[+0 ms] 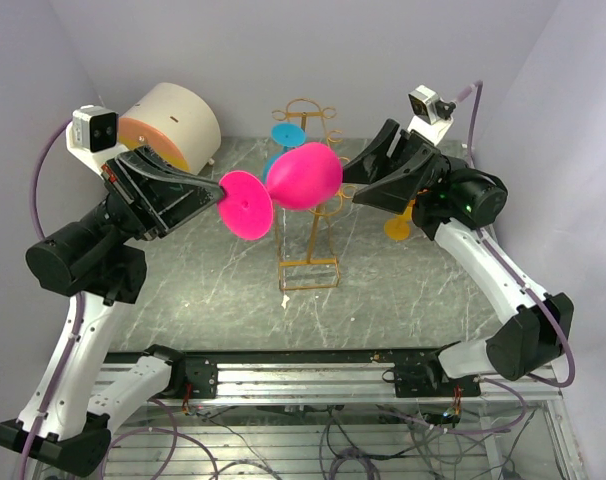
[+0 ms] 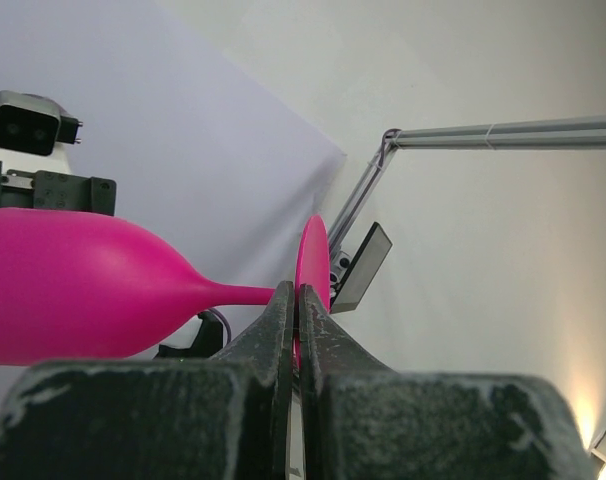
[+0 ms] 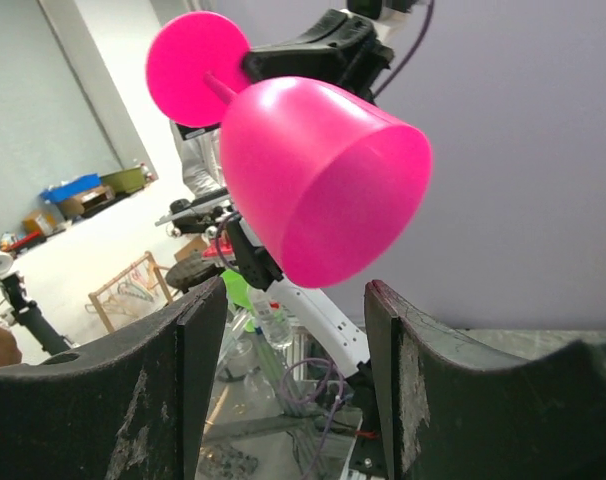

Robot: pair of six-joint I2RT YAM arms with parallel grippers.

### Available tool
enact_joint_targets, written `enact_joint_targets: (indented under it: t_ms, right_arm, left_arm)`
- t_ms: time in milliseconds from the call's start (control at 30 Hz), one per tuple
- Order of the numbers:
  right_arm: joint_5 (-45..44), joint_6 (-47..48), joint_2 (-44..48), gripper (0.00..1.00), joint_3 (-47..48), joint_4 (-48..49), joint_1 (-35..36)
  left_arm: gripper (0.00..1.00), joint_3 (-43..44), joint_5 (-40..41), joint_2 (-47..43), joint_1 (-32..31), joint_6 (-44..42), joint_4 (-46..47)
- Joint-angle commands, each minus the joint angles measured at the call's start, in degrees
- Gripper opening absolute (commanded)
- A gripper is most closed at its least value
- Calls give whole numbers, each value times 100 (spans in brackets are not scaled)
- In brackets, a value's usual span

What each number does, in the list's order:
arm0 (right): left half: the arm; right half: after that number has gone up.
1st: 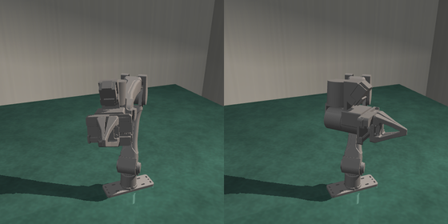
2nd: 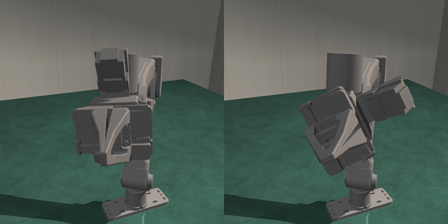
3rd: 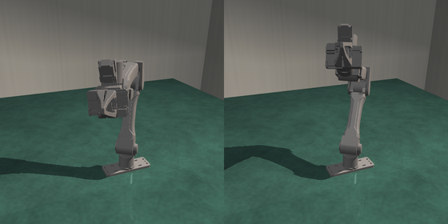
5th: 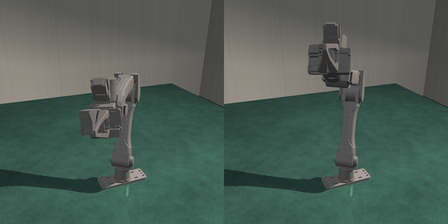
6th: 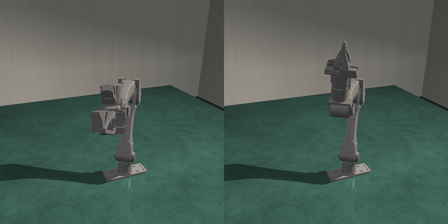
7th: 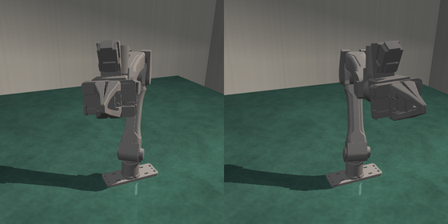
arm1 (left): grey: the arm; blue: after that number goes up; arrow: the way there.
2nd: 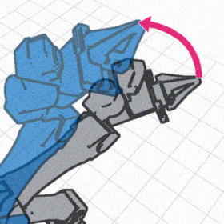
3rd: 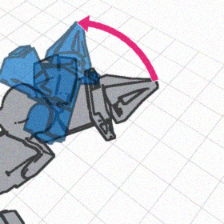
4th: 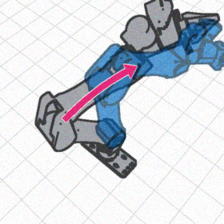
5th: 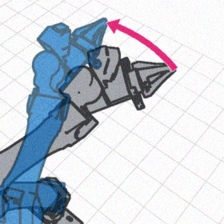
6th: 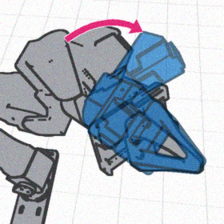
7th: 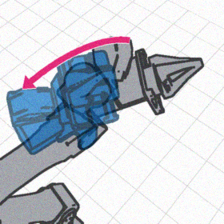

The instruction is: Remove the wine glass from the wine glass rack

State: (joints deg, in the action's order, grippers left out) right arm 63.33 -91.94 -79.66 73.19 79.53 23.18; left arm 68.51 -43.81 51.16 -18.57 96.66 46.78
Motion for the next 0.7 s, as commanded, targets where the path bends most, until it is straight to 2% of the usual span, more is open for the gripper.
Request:
enact_joint_targets:
  t_ms: [0,233,333,400,500,533,567,667]
  right_arm:
    - [-134,308,-22,57,300,-58,239]
    - [-185,603,-168,56,463,-323,618]
    - [-209,625,-228,52,502,-318,748]
    - [-217,632,-234,40,512,-301,781]
    - [-217,752,-176,11,451,-420,793]
    - [-218,812,-137,3,413,-484,793]
    - [-210,900,-76,0,374,-566,793]
    - [-198,1349,193,0,250,-1072,785]
  left_arm:
    - [7,-68,-57,-11,20,-143,105]
    - [7,-178,-26,-5,20,-137,158]
    - [7,-187,-41,-17,20,-225,65]
    - [7,-217,-35,-41,20,-287,-11]
    - [7,-254,-29,-82,20,-391,-157]
    - [7,-265,-38,-101,22,-436,-218]
    - [7,-280,-41,-110,20,-480,-279]
    - [9,-311,-14,-193,20,-713,-567]
